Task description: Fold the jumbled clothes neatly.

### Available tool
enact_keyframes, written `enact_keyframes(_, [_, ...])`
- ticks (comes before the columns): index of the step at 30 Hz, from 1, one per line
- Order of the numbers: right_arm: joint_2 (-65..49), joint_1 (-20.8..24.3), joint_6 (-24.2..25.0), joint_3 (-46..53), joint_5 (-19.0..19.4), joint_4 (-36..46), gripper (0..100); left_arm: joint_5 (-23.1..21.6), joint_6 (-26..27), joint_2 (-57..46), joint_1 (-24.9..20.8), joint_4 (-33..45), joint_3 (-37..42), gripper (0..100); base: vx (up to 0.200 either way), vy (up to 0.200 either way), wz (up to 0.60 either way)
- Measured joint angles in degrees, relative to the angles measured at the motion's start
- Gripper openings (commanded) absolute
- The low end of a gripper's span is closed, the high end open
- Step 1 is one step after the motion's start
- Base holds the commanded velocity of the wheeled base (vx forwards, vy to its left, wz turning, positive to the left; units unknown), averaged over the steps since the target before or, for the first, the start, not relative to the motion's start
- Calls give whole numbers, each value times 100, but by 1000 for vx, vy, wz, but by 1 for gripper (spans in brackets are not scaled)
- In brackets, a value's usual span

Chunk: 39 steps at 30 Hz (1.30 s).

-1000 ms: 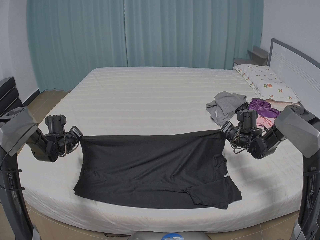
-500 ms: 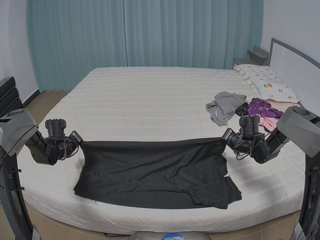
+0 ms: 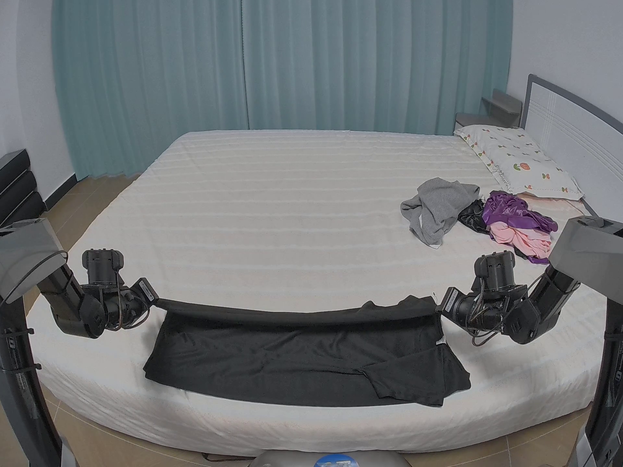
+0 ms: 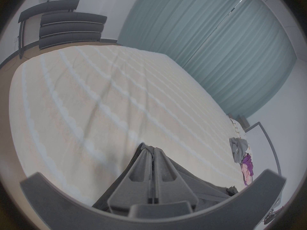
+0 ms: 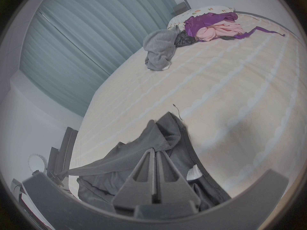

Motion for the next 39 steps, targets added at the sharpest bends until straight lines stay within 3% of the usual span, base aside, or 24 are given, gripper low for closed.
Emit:
enact_keyframes(17, [236,234,-768,441,13,24,0,-22,261,263,-22,33,391,0,0,0,0])
enact_keyframes(18, [250,232,-783,452,9,24,0,-22,272,273,-22,35,414,100,0,0,0])
enact_keyframes(22, [286,217,-801,478,-2,35,0,-22,282,305,-27,35,469,100,0,0,0])
enact_keyframes(23, [294,210,-812,485,-5,35,100,-22,282,311,-27,35,477,100,0,0,0])
enact_keyframes(32, [156,113,-777,439,57,15,100,-39,250,297,-11,37,408,100,0,0,0])
enact_keyframes(39, [11,-199,-697,80,148,44,100,-182,217,294,9,252,-135,100,0,0,0])
